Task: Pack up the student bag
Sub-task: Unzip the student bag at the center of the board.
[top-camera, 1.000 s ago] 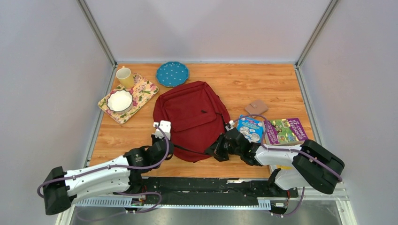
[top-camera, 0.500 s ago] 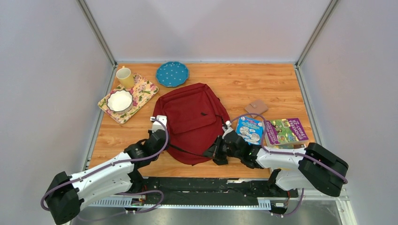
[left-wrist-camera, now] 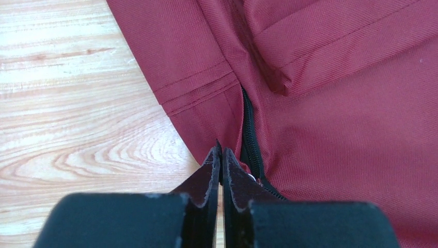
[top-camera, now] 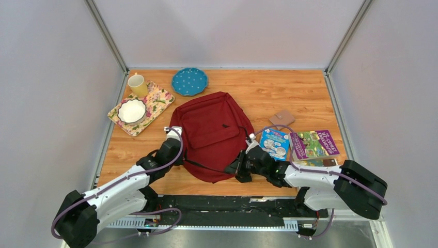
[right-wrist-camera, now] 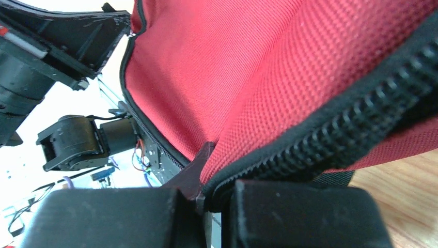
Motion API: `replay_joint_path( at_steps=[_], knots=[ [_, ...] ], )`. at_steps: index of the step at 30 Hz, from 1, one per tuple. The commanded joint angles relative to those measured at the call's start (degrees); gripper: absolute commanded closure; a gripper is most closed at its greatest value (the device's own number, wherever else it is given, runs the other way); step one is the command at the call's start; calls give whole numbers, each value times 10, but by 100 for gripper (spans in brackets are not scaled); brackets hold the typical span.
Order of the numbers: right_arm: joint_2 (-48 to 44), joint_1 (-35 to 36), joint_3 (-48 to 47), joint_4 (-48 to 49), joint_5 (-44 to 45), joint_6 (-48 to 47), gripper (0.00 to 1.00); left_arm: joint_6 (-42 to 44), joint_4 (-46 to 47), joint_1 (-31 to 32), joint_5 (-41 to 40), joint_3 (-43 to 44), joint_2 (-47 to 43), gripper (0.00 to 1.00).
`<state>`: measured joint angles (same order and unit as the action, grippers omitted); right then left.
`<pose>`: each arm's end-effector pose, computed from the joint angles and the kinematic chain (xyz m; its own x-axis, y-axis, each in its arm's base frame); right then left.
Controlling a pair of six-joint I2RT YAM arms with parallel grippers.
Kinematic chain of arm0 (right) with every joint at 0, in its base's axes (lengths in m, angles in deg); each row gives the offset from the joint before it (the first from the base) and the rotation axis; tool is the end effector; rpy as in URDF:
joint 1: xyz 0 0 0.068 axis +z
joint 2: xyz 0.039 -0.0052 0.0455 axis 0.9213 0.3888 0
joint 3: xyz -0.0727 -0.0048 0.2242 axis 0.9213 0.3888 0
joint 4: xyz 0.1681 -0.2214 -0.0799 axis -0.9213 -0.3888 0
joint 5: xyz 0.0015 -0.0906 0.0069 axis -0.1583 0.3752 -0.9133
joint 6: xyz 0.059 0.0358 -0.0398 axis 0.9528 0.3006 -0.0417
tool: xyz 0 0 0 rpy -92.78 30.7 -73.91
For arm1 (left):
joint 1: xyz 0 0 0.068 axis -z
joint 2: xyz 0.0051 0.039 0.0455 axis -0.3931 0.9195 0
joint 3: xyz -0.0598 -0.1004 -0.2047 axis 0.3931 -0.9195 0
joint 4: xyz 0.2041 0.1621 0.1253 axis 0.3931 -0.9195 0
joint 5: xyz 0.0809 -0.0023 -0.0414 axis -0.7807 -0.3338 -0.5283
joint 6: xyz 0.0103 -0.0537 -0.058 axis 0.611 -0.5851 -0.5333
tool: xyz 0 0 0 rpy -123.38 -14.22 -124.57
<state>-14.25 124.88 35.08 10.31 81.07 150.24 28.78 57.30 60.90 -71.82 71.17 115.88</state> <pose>0.1476 0.2408 0.0737 -0.9173 0.2693 -0.2933 -0.0598 0.6350 0.7702 0.2051 -0.1282 0.1014 -0.6733 -0.0110 -0.7393 0.0823 0.9926 -0.0897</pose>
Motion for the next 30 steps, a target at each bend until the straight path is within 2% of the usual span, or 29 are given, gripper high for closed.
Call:
replay_joint_path(
  at_steps=[1, 2, 4, 8, 10, 12, 14, 18, 21, 22, 25, 26, 28, 30],
  knots=[
    [25, 6, -41, -27, -11, -31, 100, 12, -23, -12, 9, 4, -27, 86],
    [34, 7, -52, -29, -14, -32, 100, 13, -32, -12, 11, 9, -31, 73],
    [63, 6, -86, -38, -30, -36, 100, 12, -64, -12, 5, 31, -42, 61],
    [104, 8, -127, -69, -49, -34, 100, 18, -106, -13, -27, 68, -43, 56],
    [109, 9, -131, -79, -45, -36, 100, 14, -115, -13, -19, 76, -40, 54],
    [111, 9, -130, -86, -42, -43, 100, 3, -124, -14, -14, 95, -39, 43],
    [125, 9, -140, -91, -60, -53, 95, -2, -140, -14, -22, 123, -42, 33],
    [178, 10, -200, -86, -137, -77, 84, -18, -185, -14, -58, 198, -50, 24],
    [190, 12, -262, -144, -174, -109, 60, -24, -218, -14, -86, 268, -33, 22],
    [182, 15, -272, -175, -168, -121, 38, -26, -233, -13, -98, 286, -25, 22],
    [106, 17, -334, -311, -139, -166, 13, -23, -261, -17, -109, 356, 25, 22],
    [83, 17, -356, -402, -100, -174, 13, -26, -275, -21, -110, 400, 43, 21],
    [26, 17, -421, -477, -58, -199, 12, -29, -317, -22, -106, 445, 98, 21],
    [-11, 17, -448, -567, 21, -200, 11, -26, -340, -22, -88, 488, 136, 21]
  ],
)
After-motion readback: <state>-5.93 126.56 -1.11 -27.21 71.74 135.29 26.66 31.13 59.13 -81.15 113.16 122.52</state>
